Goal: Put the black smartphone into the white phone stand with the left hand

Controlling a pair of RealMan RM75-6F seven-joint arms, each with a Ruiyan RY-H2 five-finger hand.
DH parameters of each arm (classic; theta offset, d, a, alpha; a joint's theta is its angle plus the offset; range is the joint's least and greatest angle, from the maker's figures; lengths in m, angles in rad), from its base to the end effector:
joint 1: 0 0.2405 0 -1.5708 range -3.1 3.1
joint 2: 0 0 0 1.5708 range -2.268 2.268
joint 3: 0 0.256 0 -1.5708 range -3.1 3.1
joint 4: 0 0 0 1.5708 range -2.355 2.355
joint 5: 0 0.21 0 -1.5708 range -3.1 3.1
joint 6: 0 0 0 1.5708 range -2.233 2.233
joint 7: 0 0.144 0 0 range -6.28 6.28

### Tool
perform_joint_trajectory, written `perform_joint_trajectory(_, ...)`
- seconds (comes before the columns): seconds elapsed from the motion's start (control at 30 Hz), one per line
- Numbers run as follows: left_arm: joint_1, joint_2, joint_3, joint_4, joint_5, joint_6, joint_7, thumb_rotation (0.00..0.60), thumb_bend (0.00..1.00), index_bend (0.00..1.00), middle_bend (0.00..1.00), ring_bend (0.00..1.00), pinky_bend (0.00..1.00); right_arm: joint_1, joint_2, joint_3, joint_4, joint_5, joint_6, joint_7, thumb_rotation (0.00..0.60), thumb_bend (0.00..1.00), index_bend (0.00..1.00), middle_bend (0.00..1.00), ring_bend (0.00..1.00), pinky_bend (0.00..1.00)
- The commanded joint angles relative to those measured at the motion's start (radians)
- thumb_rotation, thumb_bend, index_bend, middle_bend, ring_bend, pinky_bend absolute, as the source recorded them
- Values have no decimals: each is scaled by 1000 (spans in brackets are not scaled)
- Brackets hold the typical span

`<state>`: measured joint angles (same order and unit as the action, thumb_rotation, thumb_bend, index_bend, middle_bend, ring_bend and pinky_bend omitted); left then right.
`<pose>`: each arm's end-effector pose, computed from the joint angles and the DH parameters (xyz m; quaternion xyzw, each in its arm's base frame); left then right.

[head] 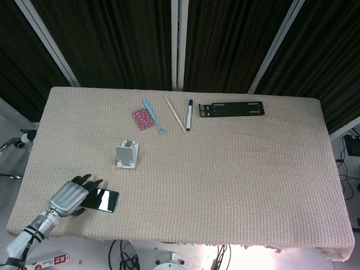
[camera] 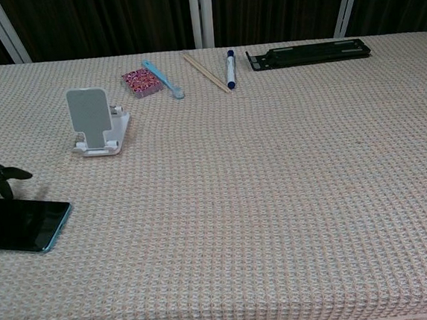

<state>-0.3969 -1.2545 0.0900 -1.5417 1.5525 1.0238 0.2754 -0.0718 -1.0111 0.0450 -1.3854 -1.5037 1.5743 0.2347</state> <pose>-0.2807 0.2227 0.0434 -0.8225 -0.3179 -0.2284 0.4127 -0.3726 -0.1263 0.2346 0.5659 -0.3698 0.3428 0.6523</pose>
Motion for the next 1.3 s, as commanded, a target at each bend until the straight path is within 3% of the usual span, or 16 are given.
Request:
perform_joint_trajectory(0.03,2,-2,1,1,8,14,-1,600,218,55,312,74,224,0,0,0,1,0,-1,1,600,194,0,0,0,0)
perform_joint_trajectory(0.17,3,-9,5,13,27,33,-2,600,234,56,395,74,223,1,0,-1,1,-1,-4,1,600,193,0,0,0,0)
perform_joint_trajectory(0.4,0,-15,6,21,34,43,-3,600,278,68,453,102,224,-2,3,-4,3,-3,-1,6,600,195,0,0,0,0)
perform_joint_trajectory(0.77,-8,-13,5,19,36,46,-24,600,367,154,508,422,358,-4,2,-3,13,-2,0,20,600,197,0,0,0,0)
perform_joint_trajectory(1.07,-10,-14,13,34,46,51,-55,600,435,207,523,536,412,-3,1,-4,14,-3,-2,17,600,197,0,0,0,0)
perform_joint_trajectory(1.3,-10,-11,14,45,58,69,-79,600,449,312,543,573,419,-5,3,-5,10,-3,0,13,600,196,0,0,0,0)
